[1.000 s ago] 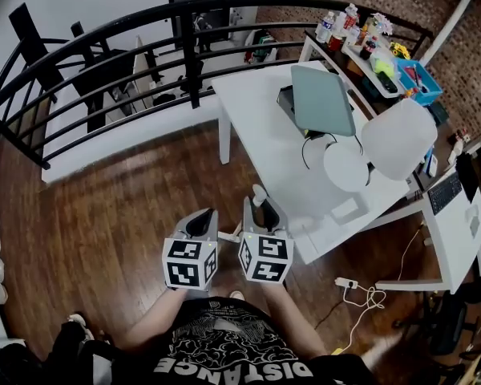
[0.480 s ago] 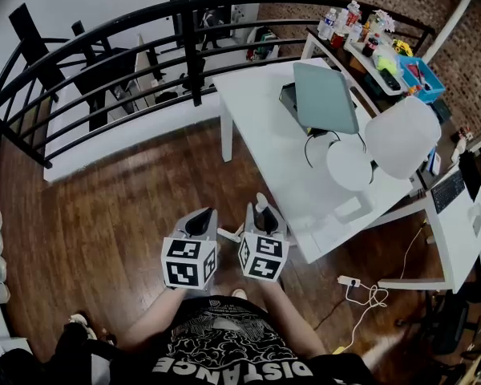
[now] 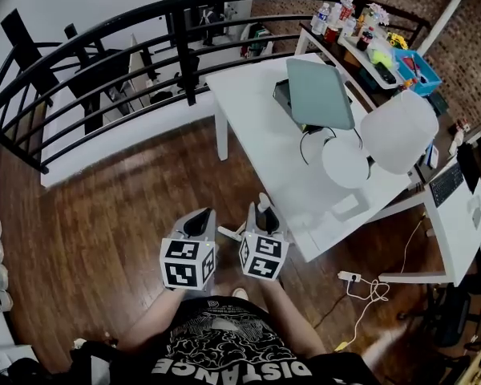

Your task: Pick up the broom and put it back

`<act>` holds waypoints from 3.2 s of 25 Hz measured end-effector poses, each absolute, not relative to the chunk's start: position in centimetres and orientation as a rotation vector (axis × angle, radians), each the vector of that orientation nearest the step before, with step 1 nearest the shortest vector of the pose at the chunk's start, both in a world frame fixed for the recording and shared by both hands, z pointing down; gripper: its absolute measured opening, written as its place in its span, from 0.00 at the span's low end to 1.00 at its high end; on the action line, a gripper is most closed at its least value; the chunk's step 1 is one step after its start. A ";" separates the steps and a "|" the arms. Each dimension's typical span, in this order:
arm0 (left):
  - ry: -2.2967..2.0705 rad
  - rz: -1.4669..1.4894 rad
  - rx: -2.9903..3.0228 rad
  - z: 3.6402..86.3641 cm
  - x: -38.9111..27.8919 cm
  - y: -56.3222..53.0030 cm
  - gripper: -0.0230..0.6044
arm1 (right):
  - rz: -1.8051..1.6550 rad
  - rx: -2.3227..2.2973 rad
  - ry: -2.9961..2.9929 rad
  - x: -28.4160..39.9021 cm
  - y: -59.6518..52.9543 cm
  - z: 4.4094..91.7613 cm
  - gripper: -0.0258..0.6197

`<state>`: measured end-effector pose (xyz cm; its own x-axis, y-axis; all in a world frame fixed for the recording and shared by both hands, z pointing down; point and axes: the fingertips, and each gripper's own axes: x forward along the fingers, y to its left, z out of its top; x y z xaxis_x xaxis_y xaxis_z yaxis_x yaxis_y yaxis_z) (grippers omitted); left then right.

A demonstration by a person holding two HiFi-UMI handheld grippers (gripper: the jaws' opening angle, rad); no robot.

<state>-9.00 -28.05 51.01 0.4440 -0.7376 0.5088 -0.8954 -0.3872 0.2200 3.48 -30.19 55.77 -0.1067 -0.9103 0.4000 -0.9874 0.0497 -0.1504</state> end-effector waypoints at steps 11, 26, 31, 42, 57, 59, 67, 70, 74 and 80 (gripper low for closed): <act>-1.309 0.466 2.285 51.2 -6.8 -28.3 0.04 | 0.531 2.011 -2.035 7.5 -31.9 56.2 0.19; -1.222 0.485 2.358 51.4 -3.2 -28.5 0.05 | 0.523 2.038 -1.979 10.6 -32.7 57.1 0.19; -1.216 0.489 2.358 51.4 -2.9 -28.8 0.04 | 0.524 2.029 -1.977 11.0 -33.0 57.3 0.19; -1.224 0.481 2.350 51.3 -3.0 -29.0 0.04 | 0.543 1.994 -2.002 10.4 -32.6 57.8 0.23; -1.331 0.390 2.345 49.1 -1.9 -25.4 0.05 | 0.514 1.971 -2.130 10.3 -27.7 53.4 0.24; -1.370 0.375 2.341 48.7 -1.8 -24.5 0.04 | 0.483 1.936 -2.173 9.8 -26.6 51.8 0.23; -1.535 0.265 2.310 45.6 -2.4 -19.5 0.04 | 0.324 1.774 -2.394 6.6 -21.5 44.9 0.11; -1.582 0.232 2.309 44.4 -3.2 -18.2 0.04 | 0.290 1.721 -2.470 4.8 -19.8 42.9 0.04; -1.632 0.188 2.306 43.0 -4.4 -16.7 0.04 | 0.300 1.623 -2.568 2.2 -17.3 41.5 0.04; -1.668 0.146 2.314 41.5 -6.6 -14.2 0.04 | 0.276 1.566 -2.610 -0.9 -14.8 40.5 0.04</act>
